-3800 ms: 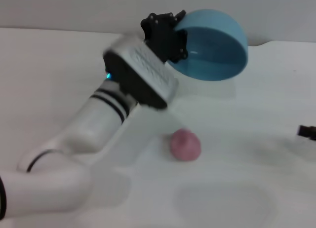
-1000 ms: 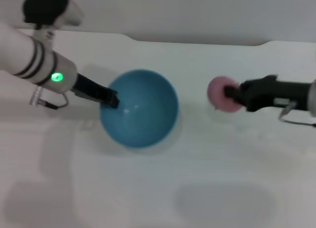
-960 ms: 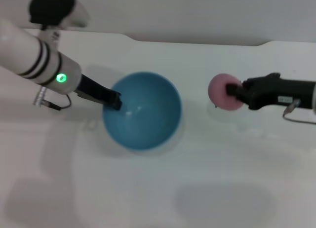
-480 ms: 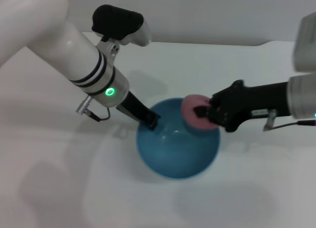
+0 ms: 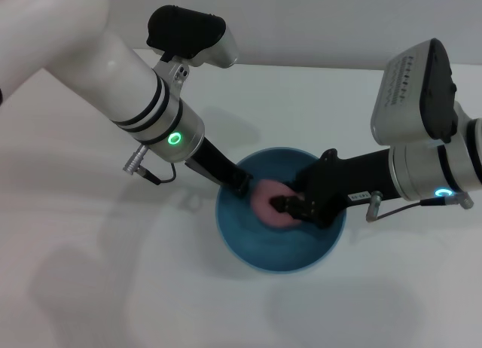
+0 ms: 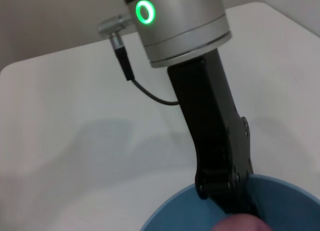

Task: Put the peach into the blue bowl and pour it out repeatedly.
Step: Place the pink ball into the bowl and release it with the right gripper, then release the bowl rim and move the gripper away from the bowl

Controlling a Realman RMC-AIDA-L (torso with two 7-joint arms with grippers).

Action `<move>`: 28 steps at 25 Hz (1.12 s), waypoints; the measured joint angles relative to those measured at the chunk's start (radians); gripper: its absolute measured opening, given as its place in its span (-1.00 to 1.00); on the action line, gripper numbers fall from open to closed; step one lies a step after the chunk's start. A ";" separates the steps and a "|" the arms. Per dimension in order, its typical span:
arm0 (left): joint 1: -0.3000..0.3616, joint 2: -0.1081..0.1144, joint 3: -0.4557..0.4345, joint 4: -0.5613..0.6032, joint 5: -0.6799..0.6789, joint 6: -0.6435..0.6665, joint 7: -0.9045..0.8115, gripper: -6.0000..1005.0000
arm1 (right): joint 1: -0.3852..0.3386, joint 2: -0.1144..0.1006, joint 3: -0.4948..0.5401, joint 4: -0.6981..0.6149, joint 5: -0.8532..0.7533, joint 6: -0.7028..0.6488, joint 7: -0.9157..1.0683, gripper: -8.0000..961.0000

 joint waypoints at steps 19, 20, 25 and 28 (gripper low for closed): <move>-0.002 0.000 0.024 0.000 -0.008 0.002 0.001 -0.94 | -0.039 0.003 0.127 -0.036 0.012 0.015 0.010 0.08; -0.002 0.000 0.033 0.000 -0.010 0.002 0.000 -0.93 | -0.044 0.003 0.149 -0.033 0.012 0.018 0.010 0.08; -0.004 -0.001 0.133 0.000 -0.061 -0.029 0.000 -0.90 | -0.095 0.005 0.293 0.000 0.054 0.042 0.010 0.08; -0.009 -0.001 0.191 -0.006 -0.082 -0.057 0.000 -0.87 | -0.136 0.006 0.359 0.016 0.156 0.044 0.003 0.08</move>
